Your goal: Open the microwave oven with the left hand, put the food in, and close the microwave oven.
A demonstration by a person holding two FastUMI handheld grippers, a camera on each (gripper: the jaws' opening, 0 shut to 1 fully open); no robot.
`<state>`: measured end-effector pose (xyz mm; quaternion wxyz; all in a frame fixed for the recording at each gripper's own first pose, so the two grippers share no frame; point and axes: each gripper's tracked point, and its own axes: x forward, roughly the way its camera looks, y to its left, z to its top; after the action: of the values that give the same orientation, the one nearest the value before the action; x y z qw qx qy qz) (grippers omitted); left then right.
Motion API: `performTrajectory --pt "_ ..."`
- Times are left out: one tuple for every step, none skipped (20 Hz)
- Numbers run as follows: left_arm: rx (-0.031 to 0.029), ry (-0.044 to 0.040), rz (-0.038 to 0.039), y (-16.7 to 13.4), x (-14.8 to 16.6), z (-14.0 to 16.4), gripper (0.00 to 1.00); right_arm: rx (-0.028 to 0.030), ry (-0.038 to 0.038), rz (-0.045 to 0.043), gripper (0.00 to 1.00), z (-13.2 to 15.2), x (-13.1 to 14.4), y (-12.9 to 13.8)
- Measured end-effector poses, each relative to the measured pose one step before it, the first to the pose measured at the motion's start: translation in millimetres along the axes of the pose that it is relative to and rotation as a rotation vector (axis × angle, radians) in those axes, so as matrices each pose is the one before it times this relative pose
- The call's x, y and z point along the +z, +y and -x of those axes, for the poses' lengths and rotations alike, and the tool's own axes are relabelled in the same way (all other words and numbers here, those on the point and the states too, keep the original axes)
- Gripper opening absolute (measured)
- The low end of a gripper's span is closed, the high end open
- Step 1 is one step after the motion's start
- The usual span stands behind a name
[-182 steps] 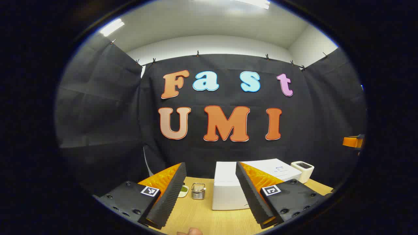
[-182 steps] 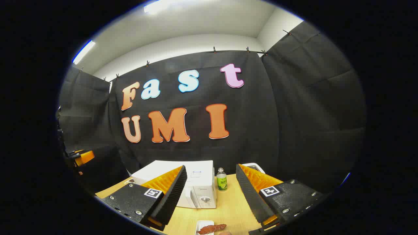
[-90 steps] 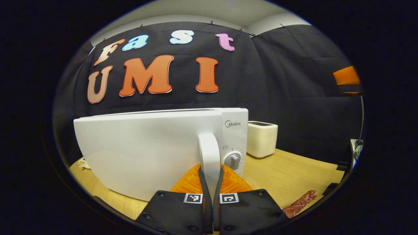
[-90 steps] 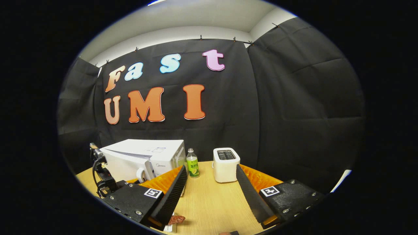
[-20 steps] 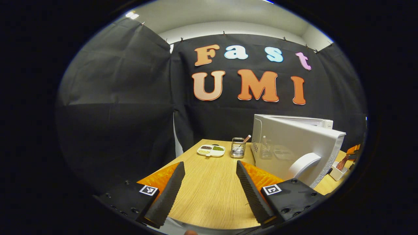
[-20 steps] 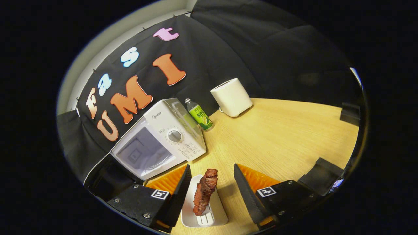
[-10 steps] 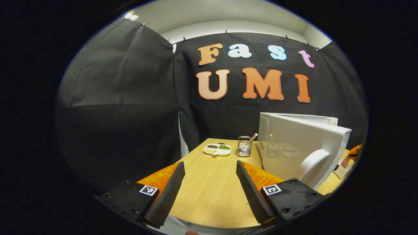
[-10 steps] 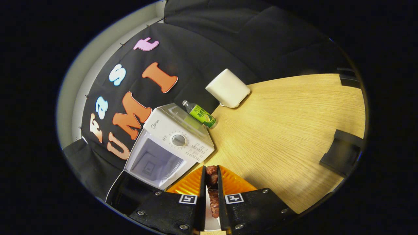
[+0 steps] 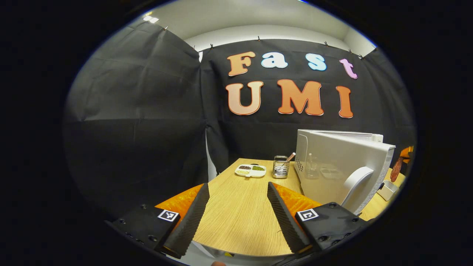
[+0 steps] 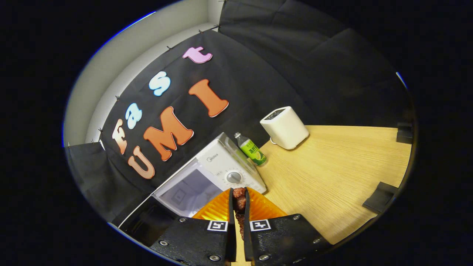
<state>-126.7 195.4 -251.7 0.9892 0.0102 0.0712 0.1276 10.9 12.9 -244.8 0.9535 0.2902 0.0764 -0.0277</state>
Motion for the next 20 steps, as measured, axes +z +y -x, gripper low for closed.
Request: performTrajectory --pt "-0.00361 -0.00065 -0.00212 1.37 0.21 1.11 0.98 0.02329 -0.00888 0.0039 0.07 -1.23 2.3 15.42" --pt "-0.00434 -0.00174 -0.00041 0.79 1.09 1.26 1.0 0.02294 -0.00404 -0.00028 0.07 -2.63 0.4 16.0" --pt "-0.00635 -0.00263 0.00354 1.21 0.71 2.14 0.98 0.02019 -0.00089 -0.00369 0.07 -3.91 -1.37 15.6" --pt "-0.00557 0.00191 0.00517 0.88 0.27 1.74 0.98 0.02135 -0.00112 -0.00429 0.07 -5.26 -3.0 16.1" --pt "-0.00037 -0.00136 0.00751 1.41 -0.22 1.56 0.97 0.0208 0.00302 -0.00519 0.07 -6.85 -4.84 15.24" --pt "-0.00338 -0.00301 0.00731 2.01 1.59 0.89 0.98 0.02182 0.0051 -0.00708 0.07 -5.43 -7.19 15.81" --pt "-0.009 -0.0041 0.00394 0.33 1.58 1.26 0.98 0.02119 0.00854 -0.00584 0.07 -6.89 -8.14 14.81" --pt "-0.00555 -0.00228 -0.00221 2.03 0.27 2.44 0.98 0.01493 0.01062 -0.00754 0.07 -7.35 -8.5 11.85" --pt "0.00711 -0.00284 -0.00557 5.16 1.26 0.79 0.97 0.01063 0.00812 -0.00673 0.07 -8.42 -8.71 10.68" --pt "0.00836 -0.00296 -0.00541 6.15 1.15 -2.4 0.98 0.00776 0.00796 -0.00631 0.07 -7.35 -7.87 8.7" --pt "0.00512 -0.00509 -0.00273 4.25 2.11 -0.51 1.0 0.00572 0.00417 -0.00835 0.07 -9.69 -7.54 7.56" --pt "0.00204 -0.00456 -0.00051 1.58 0.56 0.52 1.0 0.00091 0.01078 -0.0038 0.07 -9.03 -9.11 4.53" --pt "0.00305 -0.00165 0.00139 2.39 0.46 0.75 1.0 -0.00699 0.01249 -0.00176 0.07 -12.21 -9.34 1.34" --pt "-0.00263 0.0012 0.00362 0.8 -2.15 -0.43 1.0 -0.00765 0.00831 -0.00029 0.07 -10.05 -9.3 1.85" --pt "-0.00688 0.00147 0.00751 -1.27 -1.8 -1.02 0.98 -0.00998 0.00195 -0.00372 0.07 -11.87 -6.71 1.69" --pt "-0.00633 0.00162 0.00951 -0.23 -1.39 -3.31 0.98 -0.01398 -0.00319 -0.01391 0.07 -8.55 -4.6 0.79" --pt "-0.00641 0.00409 0.00777 -1.06 -2.05 -3.0 0.98 -0.02145 0.00419 -0.01395 0.07 -9.46 -5.87 -1.94" --pt "-0.00092 0.00475 0.00326 0.74 -2.27 -2.77 0.98 -0.01556 -0.00874 -0.00644 0.07 -9.03 -5.35 -1.72" --pt "0.00199 0.00839 0.0077 -0.05 -2.73 -2.44 0.98 -0.01506 -0.01466 -0.00148 0.07 -9.66 -2.49 -0.82" --pt "-0.0036 0.00197 0.0076 -0.83 -1.25 -2.02 0.98 -0.01638 -0.0146 -0.00271 0.07 -10.16 -3.12 -1.03"
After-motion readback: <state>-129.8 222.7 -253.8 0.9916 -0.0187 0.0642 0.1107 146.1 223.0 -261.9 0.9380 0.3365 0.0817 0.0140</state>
